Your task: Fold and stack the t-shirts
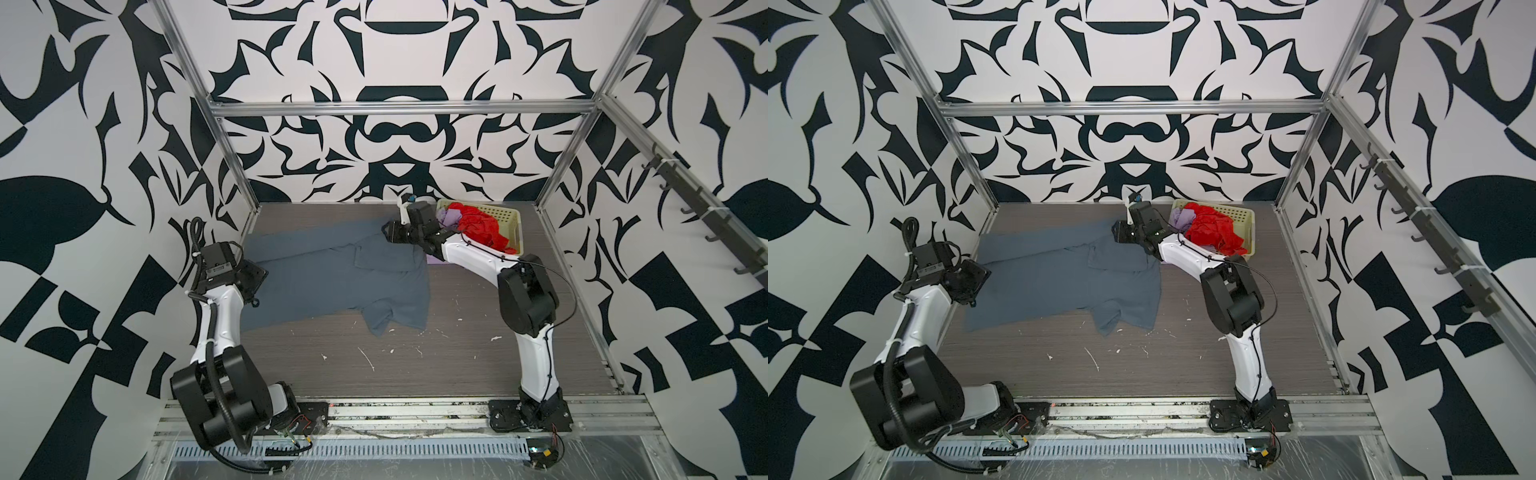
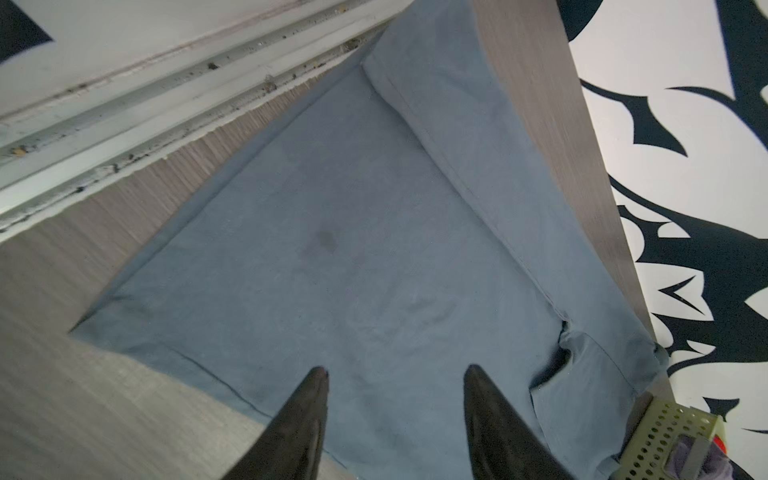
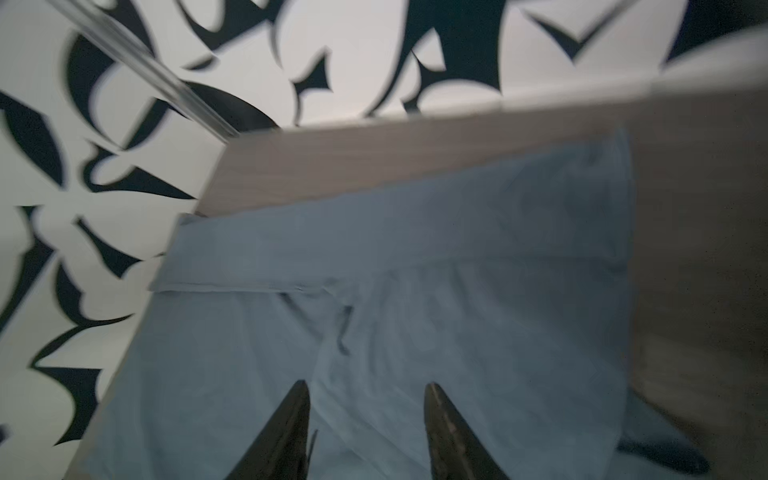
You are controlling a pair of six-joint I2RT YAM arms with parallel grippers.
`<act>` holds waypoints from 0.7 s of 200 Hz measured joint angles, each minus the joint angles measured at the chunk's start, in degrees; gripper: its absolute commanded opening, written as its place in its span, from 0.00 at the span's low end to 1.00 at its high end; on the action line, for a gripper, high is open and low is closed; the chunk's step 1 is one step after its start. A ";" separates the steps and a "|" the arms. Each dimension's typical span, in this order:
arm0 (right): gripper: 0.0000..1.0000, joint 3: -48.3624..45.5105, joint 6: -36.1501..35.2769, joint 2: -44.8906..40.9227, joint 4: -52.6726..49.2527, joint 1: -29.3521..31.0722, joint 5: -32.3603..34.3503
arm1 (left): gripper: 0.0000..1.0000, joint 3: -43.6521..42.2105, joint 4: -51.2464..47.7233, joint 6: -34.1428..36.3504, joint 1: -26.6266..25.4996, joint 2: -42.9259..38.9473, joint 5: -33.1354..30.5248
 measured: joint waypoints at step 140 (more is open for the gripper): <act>0.56 -51.63 11.21 -45.31 -1.16 5.86 3.78 | 0.71 -14.43 -1.20 -0.46 15.78 -1.01 -5.68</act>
